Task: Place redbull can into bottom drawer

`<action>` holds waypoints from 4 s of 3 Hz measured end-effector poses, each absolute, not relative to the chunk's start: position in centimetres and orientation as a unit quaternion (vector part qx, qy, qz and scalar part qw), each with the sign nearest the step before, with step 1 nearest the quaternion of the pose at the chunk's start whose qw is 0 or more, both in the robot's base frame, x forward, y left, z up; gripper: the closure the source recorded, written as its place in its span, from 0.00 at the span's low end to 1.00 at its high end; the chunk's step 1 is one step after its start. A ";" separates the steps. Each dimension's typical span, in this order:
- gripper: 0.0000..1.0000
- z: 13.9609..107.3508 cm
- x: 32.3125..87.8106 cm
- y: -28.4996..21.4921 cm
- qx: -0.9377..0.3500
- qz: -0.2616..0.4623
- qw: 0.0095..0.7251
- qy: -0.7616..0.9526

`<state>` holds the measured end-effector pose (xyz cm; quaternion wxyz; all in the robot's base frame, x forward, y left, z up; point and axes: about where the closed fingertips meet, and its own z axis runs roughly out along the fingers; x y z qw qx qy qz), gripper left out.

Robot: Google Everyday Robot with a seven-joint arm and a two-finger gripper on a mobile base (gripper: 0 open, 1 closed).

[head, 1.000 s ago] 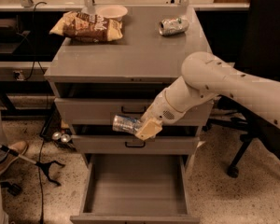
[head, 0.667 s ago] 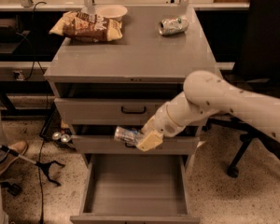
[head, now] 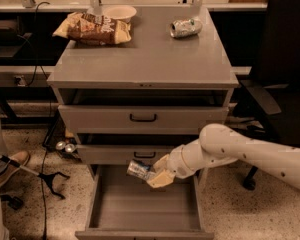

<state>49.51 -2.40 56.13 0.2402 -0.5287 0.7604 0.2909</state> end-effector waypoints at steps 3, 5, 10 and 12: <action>1.00 45.2 47.8 -0.3 -0.480 0.363 0.236 0.763; 1.00 36.8 52.0 -2.1 -0.464 0.331 0.270 0.776; 0.54 16.0 53.9 1.3 -0.428 0.322 0.198 0.821; 0.01 16.6 54.5 1.7 -0.432 0.325 0.206 0.815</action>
Offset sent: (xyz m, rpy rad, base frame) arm 0.0019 0.0074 -0.0452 0.0736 0.0187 -0.0316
